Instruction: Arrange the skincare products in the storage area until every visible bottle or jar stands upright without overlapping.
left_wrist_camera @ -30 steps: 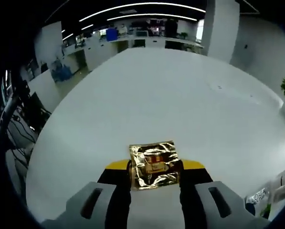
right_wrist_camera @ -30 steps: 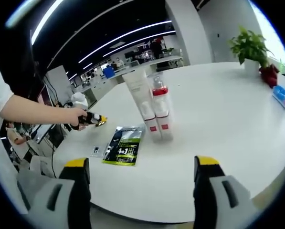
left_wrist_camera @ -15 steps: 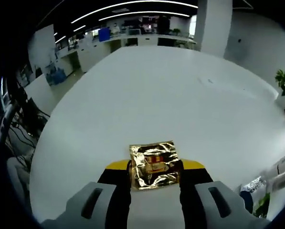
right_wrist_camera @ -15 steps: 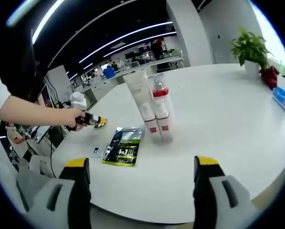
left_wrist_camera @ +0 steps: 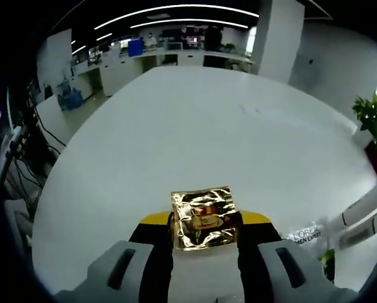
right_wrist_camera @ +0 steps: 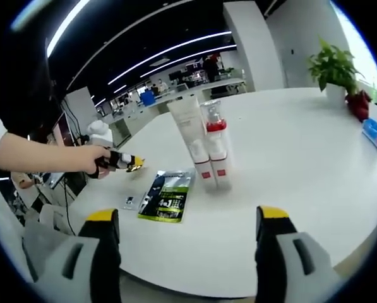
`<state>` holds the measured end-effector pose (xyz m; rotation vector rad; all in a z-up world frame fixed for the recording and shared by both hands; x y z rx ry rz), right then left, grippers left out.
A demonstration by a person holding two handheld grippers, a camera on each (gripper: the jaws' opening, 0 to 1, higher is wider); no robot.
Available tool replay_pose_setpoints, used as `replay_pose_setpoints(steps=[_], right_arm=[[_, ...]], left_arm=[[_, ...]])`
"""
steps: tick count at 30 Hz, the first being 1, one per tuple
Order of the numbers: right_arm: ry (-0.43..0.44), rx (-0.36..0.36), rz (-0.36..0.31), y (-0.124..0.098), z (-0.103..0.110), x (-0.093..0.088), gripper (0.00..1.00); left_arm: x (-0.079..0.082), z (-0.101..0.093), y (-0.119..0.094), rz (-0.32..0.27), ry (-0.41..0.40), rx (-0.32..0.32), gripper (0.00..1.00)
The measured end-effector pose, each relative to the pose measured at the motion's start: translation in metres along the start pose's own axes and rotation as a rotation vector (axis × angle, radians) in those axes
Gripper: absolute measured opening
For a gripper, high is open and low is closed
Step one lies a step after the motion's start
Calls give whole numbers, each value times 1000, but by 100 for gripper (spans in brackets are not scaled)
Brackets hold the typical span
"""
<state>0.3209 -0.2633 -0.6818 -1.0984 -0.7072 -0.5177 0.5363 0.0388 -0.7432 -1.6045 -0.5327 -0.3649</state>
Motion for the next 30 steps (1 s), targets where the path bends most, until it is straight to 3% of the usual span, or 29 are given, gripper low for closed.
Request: replay_pose_setpoints(steps=[14, 19, 22, 30], right_arm=[[-12, 25, -11, -2, 3, 0, 89], [-19, 35, -5, -1, 4, 0, 89], [-20, 39, -6, -1, 4, 1, 89], [-9, 41, -14, -1, 3, 1, 89]], left_arm=[[-41, -30, -18, 26, 19, -28, 36], [-45, -31, -20, 23, 5, -18, 36], [-47, -32, -21, 18, 62, 6, 36], [-49, -35, -20, 28, 68, 3, 36]])
Point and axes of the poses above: the point that each gripper's makers call its tool centre point, and the gripper's own axes: y roughly forward along the fingers, z roughly to its left, x roughly out of its top, the point moved 8 cm from there along -y, roughly backward along the fingers, and after that the axes turned 12 degrees about z, right-handed, at the moved point
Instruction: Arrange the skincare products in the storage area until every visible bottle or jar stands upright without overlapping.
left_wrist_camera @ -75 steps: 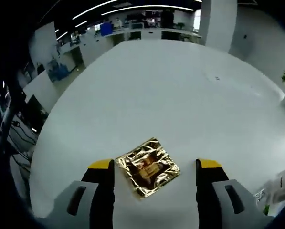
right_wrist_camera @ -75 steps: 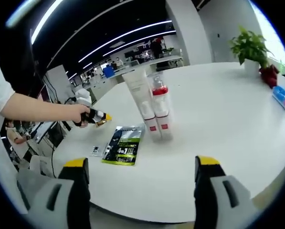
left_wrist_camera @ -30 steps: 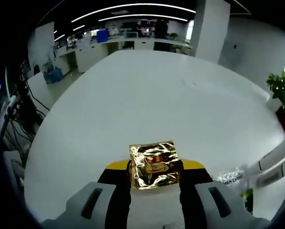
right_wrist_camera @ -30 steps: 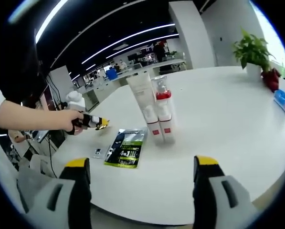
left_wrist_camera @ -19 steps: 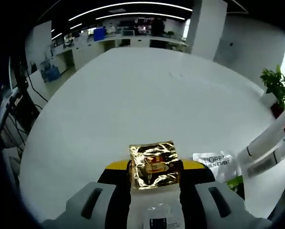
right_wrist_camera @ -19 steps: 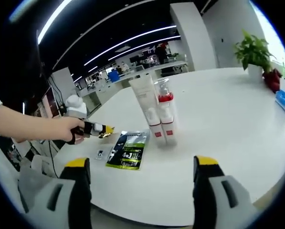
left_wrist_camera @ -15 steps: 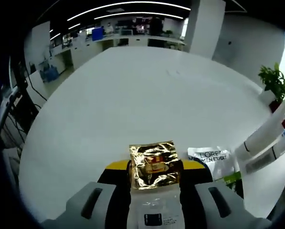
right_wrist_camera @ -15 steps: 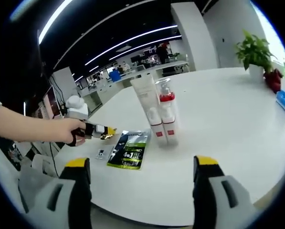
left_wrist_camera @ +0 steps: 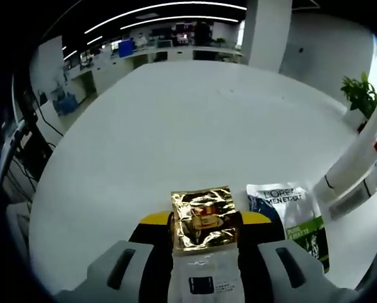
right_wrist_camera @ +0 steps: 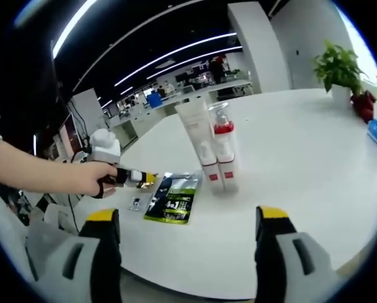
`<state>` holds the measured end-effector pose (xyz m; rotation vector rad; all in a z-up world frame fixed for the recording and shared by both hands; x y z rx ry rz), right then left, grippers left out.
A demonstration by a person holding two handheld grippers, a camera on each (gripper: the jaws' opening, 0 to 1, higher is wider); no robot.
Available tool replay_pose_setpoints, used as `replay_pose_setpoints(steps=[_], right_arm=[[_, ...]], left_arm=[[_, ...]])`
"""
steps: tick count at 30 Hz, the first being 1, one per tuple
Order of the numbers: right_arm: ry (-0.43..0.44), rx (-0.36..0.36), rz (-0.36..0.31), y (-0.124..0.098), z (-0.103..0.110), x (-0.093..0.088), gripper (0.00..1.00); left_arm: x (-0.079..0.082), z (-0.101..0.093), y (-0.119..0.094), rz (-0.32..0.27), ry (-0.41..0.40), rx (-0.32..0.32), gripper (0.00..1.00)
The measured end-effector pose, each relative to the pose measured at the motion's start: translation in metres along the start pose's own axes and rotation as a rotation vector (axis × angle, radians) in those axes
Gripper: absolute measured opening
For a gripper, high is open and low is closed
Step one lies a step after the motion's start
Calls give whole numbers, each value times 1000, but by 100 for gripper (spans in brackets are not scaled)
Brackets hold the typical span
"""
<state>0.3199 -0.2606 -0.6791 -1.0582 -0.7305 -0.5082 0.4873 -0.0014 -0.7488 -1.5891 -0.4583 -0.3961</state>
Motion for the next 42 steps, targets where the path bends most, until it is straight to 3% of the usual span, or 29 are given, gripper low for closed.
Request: replay_pose_setpoints(steps=[7, 8, 10, 17, 22, 32, 42], right_arm=[[10, 0, -4, 0, -1, 0, 89], [11, 0, -5, 0, -1, 0, 89], [12, 0, -5, -1, -1, 0, 89], [4, 1, -4, -1, 0, 0, 89], [2, 2, -4, -1, 0, 0, 89], [-26, 3, 3, 0, 2, 0, 88], [-65, 11, 16, 1, 6, 0, 89]], left_arm=[[-10, -2, 9, 67, -10, -16, 37], [-9, 4, 7, 42, 49, 22, 37], [-7, 1, 13, 41, 65, 2, 37], [-2, -1, 17, 64, 13, -29, 43], [-4, -4, 14, 66, 20, -39, 45], [-4, -13, -12, -13, 123, -97, 45], [-19, 2, -44, -54, 162, -161, 52]])
Point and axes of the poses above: the point that each gripper's makers call its tool centre point, and the gripper's own axes: y roughly forward along the fingers, z roughly to its left, x roughly out of its top, the point moved 8 cm from there along -y, roughly backward along the fingers, and after that the axes turned 12 degrees about z, right-handed, at the moved point
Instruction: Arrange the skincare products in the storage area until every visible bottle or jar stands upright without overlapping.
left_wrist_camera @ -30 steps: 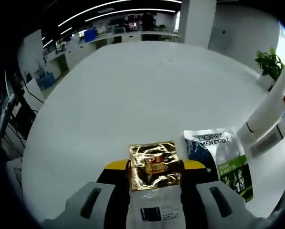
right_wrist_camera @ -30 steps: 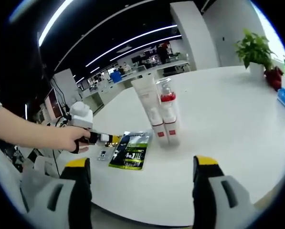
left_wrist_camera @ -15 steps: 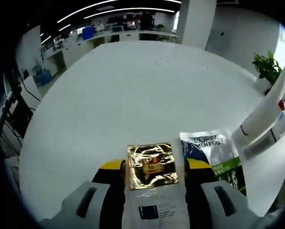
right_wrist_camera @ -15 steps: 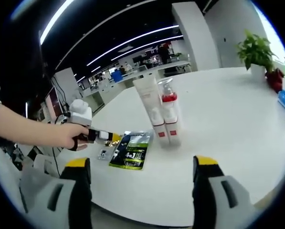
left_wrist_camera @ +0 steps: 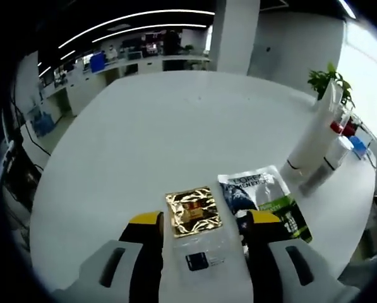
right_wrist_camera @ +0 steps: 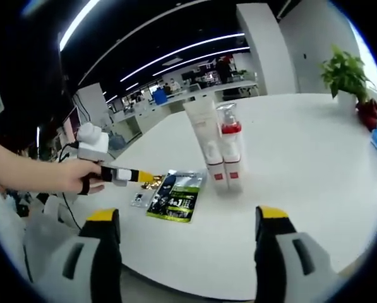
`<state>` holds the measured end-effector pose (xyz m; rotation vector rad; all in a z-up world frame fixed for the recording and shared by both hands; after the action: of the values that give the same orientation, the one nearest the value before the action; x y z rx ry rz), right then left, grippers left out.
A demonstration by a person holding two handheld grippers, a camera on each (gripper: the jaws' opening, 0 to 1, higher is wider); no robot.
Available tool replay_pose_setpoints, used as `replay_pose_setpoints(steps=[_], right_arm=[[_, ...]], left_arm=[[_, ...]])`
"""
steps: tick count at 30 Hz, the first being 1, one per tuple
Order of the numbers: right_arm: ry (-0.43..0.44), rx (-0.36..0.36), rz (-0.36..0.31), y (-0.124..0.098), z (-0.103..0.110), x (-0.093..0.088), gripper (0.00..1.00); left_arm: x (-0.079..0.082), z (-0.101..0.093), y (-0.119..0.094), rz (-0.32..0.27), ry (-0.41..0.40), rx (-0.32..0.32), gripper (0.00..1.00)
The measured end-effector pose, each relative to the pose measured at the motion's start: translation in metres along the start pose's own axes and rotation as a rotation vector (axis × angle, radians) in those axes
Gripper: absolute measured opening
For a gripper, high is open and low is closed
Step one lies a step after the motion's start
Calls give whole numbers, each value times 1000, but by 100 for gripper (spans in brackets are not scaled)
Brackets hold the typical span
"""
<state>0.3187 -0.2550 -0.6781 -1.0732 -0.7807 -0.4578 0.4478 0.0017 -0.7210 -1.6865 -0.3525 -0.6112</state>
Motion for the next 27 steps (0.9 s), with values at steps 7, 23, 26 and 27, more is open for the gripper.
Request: replay_pose_setpoints(steps=[7, 23, 26, 27], right_arm=[[-20, 3, 5, 0, 2, 0, 89], [-43, -1, 12, 0, 3, -2, 89], [-27, -4, -3, -2, 1, -2, 90], [-24, -4, -5, -2, 1, -2, 90]], left_arm=[[-15, 7, -30, -51, 105, -40, 57], [-53, 0, -116, -180, 390, -196, 76], [-56, 4, -124, -205, 398, -218, 84], [-58, 3, -128, -210, 401, -225, 87]])
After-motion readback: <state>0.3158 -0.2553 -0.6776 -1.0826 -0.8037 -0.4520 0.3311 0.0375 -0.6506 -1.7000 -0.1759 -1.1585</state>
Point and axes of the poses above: the point that each gripper's makers call its tool centre point, and the gripper's own axes: y roughly forward along the fingers, z roughly to its left, x roughly out of its top, the point moved 8 cm from there along -y, roughly backward along the fingers, and after that the axes turned 12 degrees about z, right-handed, at the moved point
